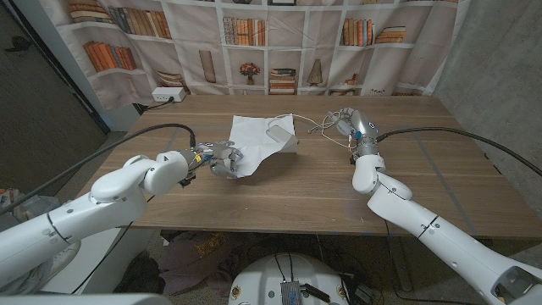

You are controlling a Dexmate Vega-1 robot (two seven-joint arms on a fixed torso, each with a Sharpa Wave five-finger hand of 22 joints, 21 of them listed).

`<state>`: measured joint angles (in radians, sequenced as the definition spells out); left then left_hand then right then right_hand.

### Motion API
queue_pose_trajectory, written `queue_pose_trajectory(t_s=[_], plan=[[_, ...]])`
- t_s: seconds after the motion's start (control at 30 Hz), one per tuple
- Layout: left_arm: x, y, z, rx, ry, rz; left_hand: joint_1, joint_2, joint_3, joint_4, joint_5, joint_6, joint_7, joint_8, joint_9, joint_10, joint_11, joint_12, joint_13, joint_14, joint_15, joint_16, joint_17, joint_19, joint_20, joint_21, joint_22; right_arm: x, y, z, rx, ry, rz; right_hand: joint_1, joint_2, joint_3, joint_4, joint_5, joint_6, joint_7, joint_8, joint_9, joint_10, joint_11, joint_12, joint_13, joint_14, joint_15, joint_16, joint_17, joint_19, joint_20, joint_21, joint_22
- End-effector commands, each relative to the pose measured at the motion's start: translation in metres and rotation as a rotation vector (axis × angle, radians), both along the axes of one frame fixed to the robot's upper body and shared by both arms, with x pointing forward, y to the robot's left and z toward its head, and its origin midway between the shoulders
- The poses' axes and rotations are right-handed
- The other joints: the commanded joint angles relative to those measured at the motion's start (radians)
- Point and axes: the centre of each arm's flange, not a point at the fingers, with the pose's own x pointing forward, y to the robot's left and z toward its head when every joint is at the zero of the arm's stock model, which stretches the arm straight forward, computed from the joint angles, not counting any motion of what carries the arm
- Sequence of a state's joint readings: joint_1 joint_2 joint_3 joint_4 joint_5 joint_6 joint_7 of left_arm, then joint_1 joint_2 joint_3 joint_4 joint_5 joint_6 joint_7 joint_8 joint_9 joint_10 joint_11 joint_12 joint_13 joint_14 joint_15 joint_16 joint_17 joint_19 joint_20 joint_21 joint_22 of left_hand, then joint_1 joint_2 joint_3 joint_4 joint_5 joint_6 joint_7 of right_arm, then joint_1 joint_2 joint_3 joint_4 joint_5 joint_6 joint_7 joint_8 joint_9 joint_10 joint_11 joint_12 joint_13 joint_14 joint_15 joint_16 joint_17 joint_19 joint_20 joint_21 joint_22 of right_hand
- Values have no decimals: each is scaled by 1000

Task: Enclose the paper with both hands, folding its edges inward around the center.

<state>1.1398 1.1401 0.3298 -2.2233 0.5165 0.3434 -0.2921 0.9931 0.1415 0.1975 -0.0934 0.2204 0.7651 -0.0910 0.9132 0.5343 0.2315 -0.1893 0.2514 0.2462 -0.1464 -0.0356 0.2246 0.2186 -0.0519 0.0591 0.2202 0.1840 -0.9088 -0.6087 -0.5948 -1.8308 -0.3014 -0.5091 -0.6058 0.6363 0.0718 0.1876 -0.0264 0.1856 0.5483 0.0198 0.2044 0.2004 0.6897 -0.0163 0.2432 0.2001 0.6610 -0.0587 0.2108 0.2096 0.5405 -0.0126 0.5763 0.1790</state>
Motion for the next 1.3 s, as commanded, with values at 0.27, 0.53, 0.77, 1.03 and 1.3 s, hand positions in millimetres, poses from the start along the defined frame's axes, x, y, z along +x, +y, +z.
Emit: queue_pose_trajectory(t_s=[0.27, 0.53, 0.77, 1.03, 1.3], plan=[[-3, 9, 18, -141, -34, -8, -1, 3, 6, 6, 10, 5, -1, -5, -11, 4, 2, -4, 2, 7, -11, 2, -1, 10, 4, 6, 6, 2, 2, 1, 8, 5, 8, -2, 6, 5, -5, 0, 5, 1, -1, 3, 0, 2, -6, 1, -6, -24, -2, 0, 12, -1, -5, 6], [-2, 13, 25, -153, -79, 4, -1, 4, 6, 7, 12, -1, -1, -6, -16, 5, 3, -6, 3, 7, -11, 2, -1, 13, 4, 7, 6, 1, -2, 5, 14, -5, 2, -2, 6, 5, -6, 0, 5, 0, -1, 3, 0, 0, -6, 1, -6, -24, -2, -1, 12, -1, -6, 6], [-2, 16, 32, -181, -145, 15, -1, 5, 6, 8, 14, -10, -9, -6, -14, 6, 3, -8, 3, 9, -11, 1, -1, 17, 2, 8, 7, 0, -6, 7, 13, -11, -2, -3, 7, 5, -6, 0, 4, 1, -1, 3, 0, 1, -6, 1, -6, -25, -2, -1, 12, -1, -7, 6], [0, 18, 38, -194, -193, 48, -13, 29, 11, 29, 21, -137, -31, -12, 28, -14, 11, -21, 5, 4, -12, -2, 2, 18, -5, 8, 9, 1, -7, 8, 13, -5, 0, -3, 7, 5, -7, 0, 4, -1, -1, 3, 0, 1, -6, 1, -6, -25, -2, -1, 13, -2, -8, 6], [3, 28, 42, -198, -229, 98, -18, 38, 15, 39, 23, -152, -26, 0, 45, -19, 7, -24, 7, -2, -9, -4, 4, 19, -12, 9, 10, 1, -7, 7, 12, -1, 6, -4, 8, 5, -7, 0, 5, -3, -1, 3, 0, 2, -6, 1, -6, -24, -2, -1, 13, -2, -10, 6]])
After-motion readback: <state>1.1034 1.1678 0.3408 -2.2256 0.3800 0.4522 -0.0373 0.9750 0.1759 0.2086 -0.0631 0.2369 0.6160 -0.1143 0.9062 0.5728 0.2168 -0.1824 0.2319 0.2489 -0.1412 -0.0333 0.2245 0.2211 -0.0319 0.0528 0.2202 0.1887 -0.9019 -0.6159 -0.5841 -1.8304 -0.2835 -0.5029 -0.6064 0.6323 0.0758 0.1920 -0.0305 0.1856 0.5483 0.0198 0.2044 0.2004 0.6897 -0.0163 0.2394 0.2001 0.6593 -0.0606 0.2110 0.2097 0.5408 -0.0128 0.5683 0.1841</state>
